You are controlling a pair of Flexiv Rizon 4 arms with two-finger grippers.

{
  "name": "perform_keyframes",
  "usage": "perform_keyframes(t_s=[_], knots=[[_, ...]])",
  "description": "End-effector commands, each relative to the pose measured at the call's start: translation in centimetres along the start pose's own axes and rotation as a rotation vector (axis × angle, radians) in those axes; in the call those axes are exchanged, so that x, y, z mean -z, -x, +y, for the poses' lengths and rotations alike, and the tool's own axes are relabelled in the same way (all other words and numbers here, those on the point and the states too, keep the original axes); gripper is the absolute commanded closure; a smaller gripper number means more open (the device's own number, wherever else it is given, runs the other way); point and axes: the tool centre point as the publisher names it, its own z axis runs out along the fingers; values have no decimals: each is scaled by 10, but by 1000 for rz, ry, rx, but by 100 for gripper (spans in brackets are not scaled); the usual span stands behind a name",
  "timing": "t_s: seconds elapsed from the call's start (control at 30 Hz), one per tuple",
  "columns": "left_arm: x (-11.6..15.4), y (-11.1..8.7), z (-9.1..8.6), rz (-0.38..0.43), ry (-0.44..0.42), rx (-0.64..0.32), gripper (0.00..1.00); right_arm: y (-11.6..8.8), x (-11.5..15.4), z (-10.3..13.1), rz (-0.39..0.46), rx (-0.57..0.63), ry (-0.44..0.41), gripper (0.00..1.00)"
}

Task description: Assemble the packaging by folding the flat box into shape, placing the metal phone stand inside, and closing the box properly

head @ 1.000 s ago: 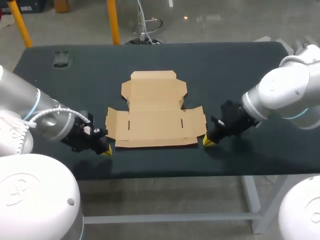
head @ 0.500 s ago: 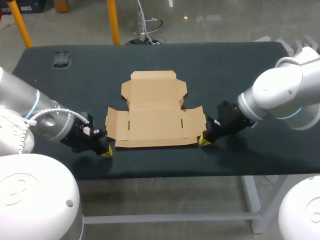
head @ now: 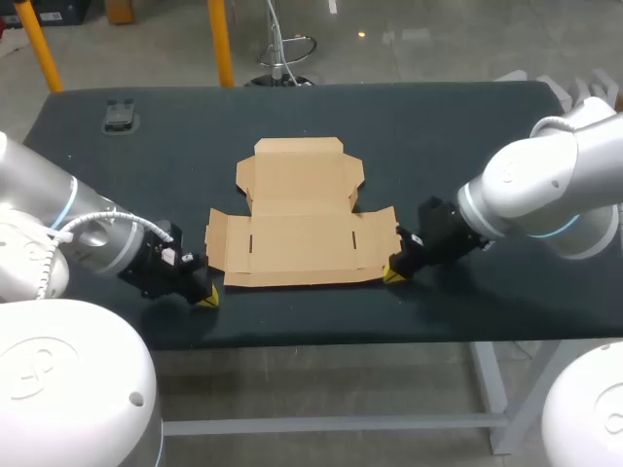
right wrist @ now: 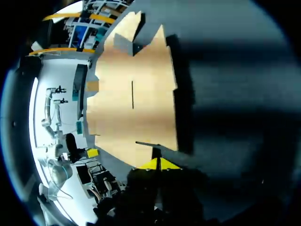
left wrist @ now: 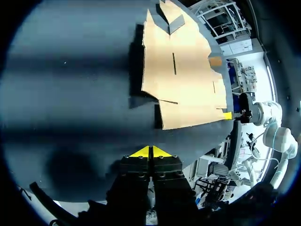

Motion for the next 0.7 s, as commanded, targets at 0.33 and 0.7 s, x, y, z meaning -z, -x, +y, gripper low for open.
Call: perform_keyframes(t_s=[0.33, 0.7], knots=[[-7, 4, -1, 13, 11, 12, 100, -4, 0, 2, 24, 20, 7, 100], [-11, 0, -14, 38, 22, 13, 100, -4, -2, 4, 30, 24, 3, 100]])
